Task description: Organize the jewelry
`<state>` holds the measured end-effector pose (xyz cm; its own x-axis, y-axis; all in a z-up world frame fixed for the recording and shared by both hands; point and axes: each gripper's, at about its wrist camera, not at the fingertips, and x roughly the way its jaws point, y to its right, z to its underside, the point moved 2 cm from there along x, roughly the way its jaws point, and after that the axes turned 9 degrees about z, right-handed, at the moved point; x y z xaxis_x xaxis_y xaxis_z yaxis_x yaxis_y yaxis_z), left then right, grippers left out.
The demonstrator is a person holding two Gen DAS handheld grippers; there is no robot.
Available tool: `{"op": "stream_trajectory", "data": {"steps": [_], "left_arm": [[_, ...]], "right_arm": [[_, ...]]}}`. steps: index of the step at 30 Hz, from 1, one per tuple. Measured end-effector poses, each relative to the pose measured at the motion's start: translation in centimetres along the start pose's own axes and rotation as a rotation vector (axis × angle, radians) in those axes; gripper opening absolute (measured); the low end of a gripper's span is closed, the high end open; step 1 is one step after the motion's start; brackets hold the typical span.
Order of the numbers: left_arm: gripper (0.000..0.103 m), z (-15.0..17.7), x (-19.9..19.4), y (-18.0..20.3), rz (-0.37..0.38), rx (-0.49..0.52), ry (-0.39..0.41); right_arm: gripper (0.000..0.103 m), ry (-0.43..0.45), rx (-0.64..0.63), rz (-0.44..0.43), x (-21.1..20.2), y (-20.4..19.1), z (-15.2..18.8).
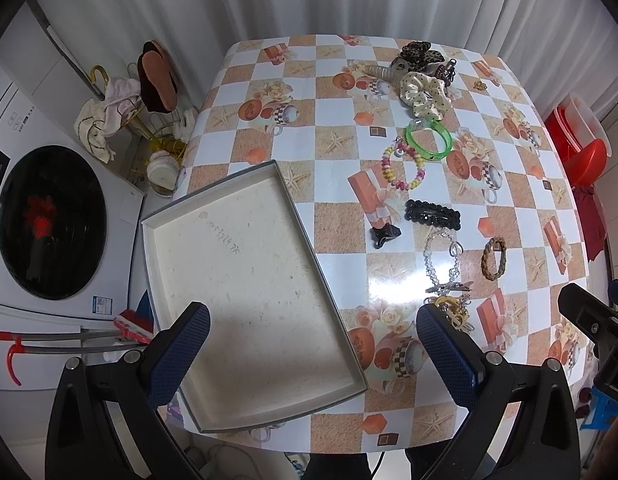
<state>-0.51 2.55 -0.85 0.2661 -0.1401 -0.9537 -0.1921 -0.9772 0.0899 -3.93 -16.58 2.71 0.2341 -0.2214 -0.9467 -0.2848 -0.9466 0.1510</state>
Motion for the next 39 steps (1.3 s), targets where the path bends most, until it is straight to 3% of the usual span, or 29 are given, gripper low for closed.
{"op": "stream_trajectory", "data": {"steps": [13, 26, 27, 32, 35, 39], "left_arm": [[0.103, -0.1, 4.4, 1.0, 0.019, 0.078, -0.051], [0.103, -3.6, 10.2, 3.2, 0.132, 0.088, -0.035], [0.097, -3.8, 10.8, 3.5, 0.130, 0.098, -0.033], [0.096, -4.2, 14.0, 3.9, 0.122, 0.111, -0.058], [0.082, -4.3, 15.7, 4.2, 0.118, 0.119, -0.073], [0.082, -4.4, 17.5, 4.3, 0.115, 0.109, -0.086]], "right_arm": [[0.103, -0.102, 0.047, 0.009, 4.0, 2.1, 1.3], [0.103, -0.190, 0.150, 0.029, 11.9, 5.0, 0.2], [0.103, -0.194, 0.160, 0.028, 12.6, 5.3, 0.1], [0.103, -0.216, 0.189, 0.026, 16.0, 5.7, -0.5], [0.103, -0.212, 0.197, 0.034, 17.5, 5.6, -0.8], [0.103, -0.194, 0.185, 0.049, 19.2, 4.9, -1.2]]}}
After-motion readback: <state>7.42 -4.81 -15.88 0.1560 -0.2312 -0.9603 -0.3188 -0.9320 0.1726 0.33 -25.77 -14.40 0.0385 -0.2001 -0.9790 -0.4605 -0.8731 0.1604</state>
